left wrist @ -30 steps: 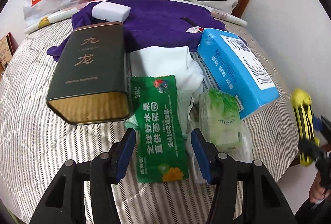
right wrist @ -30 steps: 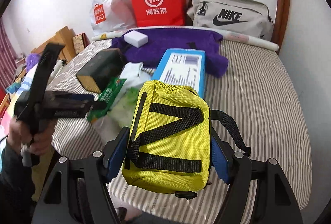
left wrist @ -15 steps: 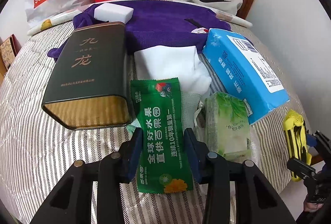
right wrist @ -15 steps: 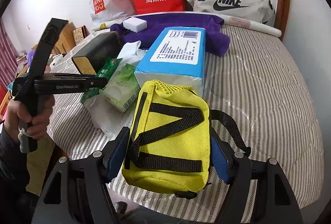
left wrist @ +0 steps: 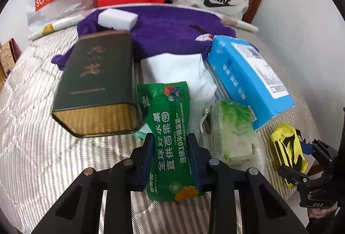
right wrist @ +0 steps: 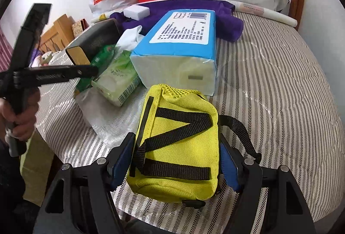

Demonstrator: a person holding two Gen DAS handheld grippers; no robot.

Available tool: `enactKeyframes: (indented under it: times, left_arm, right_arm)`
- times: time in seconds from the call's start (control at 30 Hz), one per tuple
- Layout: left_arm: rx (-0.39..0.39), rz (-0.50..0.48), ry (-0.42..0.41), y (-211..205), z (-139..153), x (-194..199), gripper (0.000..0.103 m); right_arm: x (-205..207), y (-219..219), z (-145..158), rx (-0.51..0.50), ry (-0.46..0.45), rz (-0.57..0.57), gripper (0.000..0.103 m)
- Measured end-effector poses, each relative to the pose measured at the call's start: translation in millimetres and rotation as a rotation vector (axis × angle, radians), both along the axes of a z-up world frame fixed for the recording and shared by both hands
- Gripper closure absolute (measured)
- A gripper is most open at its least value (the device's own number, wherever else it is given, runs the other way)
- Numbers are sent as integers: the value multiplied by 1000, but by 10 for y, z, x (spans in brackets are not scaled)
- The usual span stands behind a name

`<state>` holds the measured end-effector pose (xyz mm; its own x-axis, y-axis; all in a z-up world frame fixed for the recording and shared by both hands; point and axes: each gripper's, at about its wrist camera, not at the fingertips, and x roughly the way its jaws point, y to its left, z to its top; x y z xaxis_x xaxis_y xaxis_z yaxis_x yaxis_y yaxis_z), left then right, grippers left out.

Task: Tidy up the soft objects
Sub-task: 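Carry the yellow pouch with the right gripper while the left carries the green packet toward the towel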

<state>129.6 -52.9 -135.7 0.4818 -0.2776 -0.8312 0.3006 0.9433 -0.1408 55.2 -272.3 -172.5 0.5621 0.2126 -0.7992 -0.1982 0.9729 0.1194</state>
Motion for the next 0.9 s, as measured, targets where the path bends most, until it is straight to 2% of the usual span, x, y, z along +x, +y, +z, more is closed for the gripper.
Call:
enactKeyframes:
  times: [0.27, 0.6, 0.77, 0.9]
  left_arm:
    - [-35, -28, -44, 56, 223, -215, 74]
    - [-67, 73, -99, 507, 489, -352, 74]
    - [-28, 144, -113, 726, 561, -322, 74]
    - [-37, 164, -111, 828, 617, -276, 74]
  right_arm:
    - [-97, 46, 198, -10, -34, 4, 31]
    - [-172, 22, 499, 8, -74, -8, 31]
    - [-138, 28, 649, 2, -100, -9, 31]
    - [-74, 53, 767, -9, -122, -6, 31]
